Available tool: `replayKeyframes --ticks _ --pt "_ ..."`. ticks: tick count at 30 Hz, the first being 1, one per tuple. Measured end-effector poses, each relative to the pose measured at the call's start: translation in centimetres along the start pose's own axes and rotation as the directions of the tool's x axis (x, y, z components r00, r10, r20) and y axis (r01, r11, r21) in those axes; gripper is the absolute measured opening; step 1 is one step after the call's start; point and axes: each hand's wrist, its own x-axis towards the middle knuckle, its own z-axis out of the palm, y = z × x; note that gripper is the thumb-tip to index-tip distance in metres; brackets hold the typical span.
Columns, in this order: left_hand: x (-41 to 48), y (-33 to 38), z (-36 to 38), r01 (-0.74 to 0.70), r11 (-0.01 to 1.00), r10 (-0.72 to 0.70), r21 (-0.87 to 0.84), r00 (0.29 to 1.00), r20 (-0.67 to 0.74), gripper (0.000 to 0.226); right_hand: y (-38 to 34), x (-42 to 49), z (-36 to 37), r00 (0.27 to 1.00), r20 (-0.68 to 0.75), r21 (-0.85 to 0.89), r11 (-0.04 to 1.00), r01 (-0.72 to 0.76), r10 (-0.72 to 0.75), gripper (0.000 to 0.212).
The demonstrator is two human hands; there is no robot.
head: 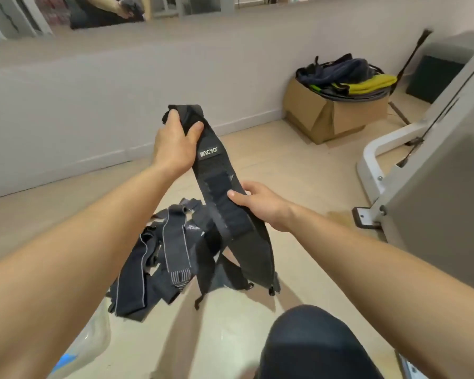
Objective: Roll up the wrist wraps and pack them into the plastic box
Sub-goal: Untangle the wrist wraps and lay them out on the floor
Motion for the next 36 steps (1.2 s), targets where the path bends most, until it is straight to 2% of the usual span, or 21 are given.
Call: replayKeyframes --ticks 3,5,8,11,15,17,19,22,24,26,27,31,34,36 --pt "0.3 -2.4 7.3 0.129 0.98 -0.12 -0.151 0.99 0.069 0.034 5.5 0.1 -3.7 0.995 0.002 0.133 0.986 -0.103 0.103 0.04" --pt "0.1 -4.6 12.3 0.282 0.924 -0.241 -0.259 0.954 0.177 0.033 8.9 -0.4 -5.7 0.986 0.028 0.175 0.97 -0.168 0.166 0.047" --pt "-1.1 -6.9 18.7 0.591 0.706 -0.441 -0.391 0.798 0.41 0.027 13.8 -1.1 -7.6 0.965 0.072 0.234 0.936 -0.262 0.252 0.043" --pt "-2.3 -7.9 23.1 0.775 0.45 -0.554 -0.443 0.631 0.542 0.024 18.0 -1.9 -8.8 0.935 0.124 0.291 0.889 -0.353 0.331 0.04" --pt "-2.7 -8.8 26.9 0.848 0.237 -0.529 -0.475 0.523 0.669 0.016 21.5 -2.6 -9.9 0.897 0.094 0.247 0.863 -0.441 0.432 0.048" --pt "-2.6 -9.2 28.6 0.87 0.196 -0.458 -0.453 0.49 0.742 0.024 22.7 -2.6 -10.2 0.874 0.042 0.289 0.832 -0.474 0.483 0.044" --pt "-2.7 -9.4 30.1 0.891 0.225 -0.418 -0.395 0.454 0.787 0.03 23.6 -2.5 -10.7 0.857 -0.015 0.352 0.805 -0.478 0.515 0.035" --pt "-3.3 -9.0 32.3 0.873 0.346 -0.395 -0.344 0.468 0.79 0.019 24.8 -2.3 -11.4 0.838 -0.036 0.429 0.766 -0.479 0.544 0.032" --pt "-3.8 -8.8 33.9 0.823 0.465 -0.373 -0.327 0.517 0.771 0.026 25.3 -2.1 -11.7 0.824 -0.017 0.462 0.735 -0.496 0.566 0.035" --pt "-4.1 -9.1 35.6 0.736 0.581 -0.352 -0.346 0.611 0.709 0.033 26.0 -2.1 -11.7 0.809 0.002 0.474 0.712 -0.518 0.588 0.038" --pt "-4.2 -9.3 36.2 0.708 0.604 -0.359 -0.366 0.652 0.668 0.032 26.5 -2.1 -11.7 0.805 0.013 0.478 0.703 -0.527 0.594 0.04" --pt "-2.9 -10.5 38.5 0.646 0.661 -0.427 -0.382 0.742 0.517 0.025 28.6 -2.8 -11.8 0.811 0.056 0.452 0.709 -0.54 0.582 0.053" --pt "-1.5 -10.9 40.3 0.635 0.648 -0.451 -0.421 0.765 0.461 0.023 30.3 -3.3 -12.3 0.787 0.019 0.447 0.699 -0.558 0.616 0.035" --pt "-0.6 -10.5 41.4 0.626 0.626 -0.452 -0.465 0.777 0.437 0.021 31.1 -3.3 -12.4 0.756 -0.031 0.408 0.699 -0.587 0.654 0.03"
